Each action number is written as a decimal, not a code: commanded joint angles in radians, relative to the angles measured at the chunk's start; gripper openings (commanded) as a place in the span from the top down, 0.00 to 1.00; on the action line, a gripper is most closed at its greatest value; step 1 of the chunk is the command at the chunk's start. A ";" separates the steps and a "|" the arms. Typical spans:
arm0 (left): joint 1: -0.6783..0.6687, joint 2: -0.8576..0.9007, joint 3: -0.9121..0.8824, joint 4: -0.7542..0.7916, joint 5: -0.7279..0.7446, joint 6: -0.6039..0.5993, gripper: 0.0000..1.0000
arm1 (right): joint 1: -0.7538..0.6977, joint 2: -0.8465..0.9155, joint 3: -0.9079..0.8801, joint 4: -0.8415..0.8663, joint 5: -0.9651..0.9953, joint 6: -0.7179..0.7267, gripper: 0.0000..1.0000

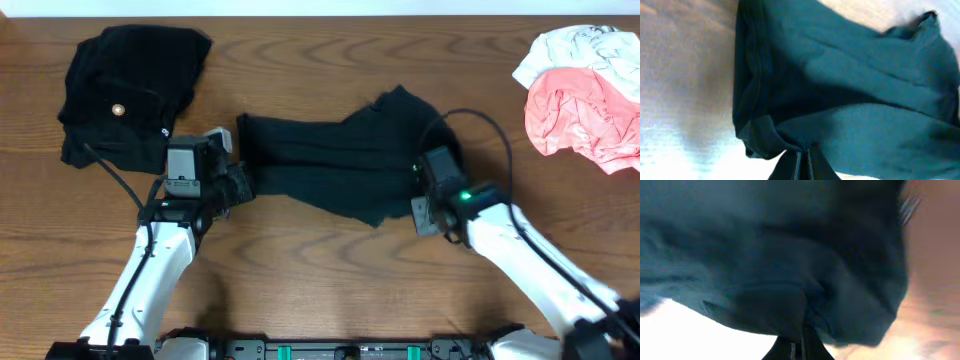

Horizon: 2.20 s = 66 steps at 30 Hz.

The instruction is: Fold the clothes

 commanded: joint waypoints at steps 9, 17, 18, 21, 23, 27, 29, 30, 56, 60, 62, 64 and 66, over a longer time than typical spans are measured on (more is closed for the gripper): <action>0.000 -0.005 0.023 -0.126 -0.012 0.024 0.94 | -0.053 -0.158 0.056 -0.035 0.015 0.029 0.99; 0.000 -0.111 0.023 -0.222 -0.061 0.024 0.94 | -0.056 -0.158 0.056 -0.097 -0.023 0.092 0.99; 0.000 -0.129 0.023 -0.230 -0.065 0.024 0.94 | -0.056 -0.158 0.056 -0.098 -0.041 0.092 0.99; 0.000 -0.180 0.023 -0.264 -0.064 0.024 0.94 | -0.056 -0.158 0.056 -0.108 -0.109 0.084 0.99; 0.000 -0.211 0.023 -0.299 -0.064 0.024 0.94 | -0.056 -0.158 0.057 -0.124 -0.133 0.084 0.99; 0.000 -0.262 0.023 -0.380 -0.094 0.018 0.94 | -0.056 -0.165 0.057 -0.176 -0.133 0.084 0.99; 0.000 -0.283 0.023 -0.412 -0.121 -0.001 0.94 | -0.056 -0.174 0.062 -0.200 -0.133 0.085 0.99; 0.000 -0.295 0.023 -0.428 -0.132 -0.011 0.94 | -0.056 -0.180 0.069 -0.215 -0.134 0.085 0.99; 0.000 -0.119 0.023 -0.287 -0.134 -0.051 0.94 | -0.056 -0.023 0.134 -0.208 -0.158 0.011 0.99; 0.001 -0.061 0.023 -0.242 -0.135 -0.059 0.94 | -0.056 0.027 0.134 -0.159 -0.158 0.009 0.99; 0.001 -0.037 0.023 -0.212 -0.135 -0.063 0.94 | -0.056 0.051 0.134 -0.138 -0.158 0.009 0.99; 0.001 -0.012 0.023 -0.180 -0.142 -0.067 0.94 | -0.056 0.078 0.134 -0.122 -0.156 0.008 0.99; 0.000 0.012 0.023 -0.161 -0.153 -0.073 0.94 | -0.056 0.105 0.134 -0.112 -0.152 0.009 0.99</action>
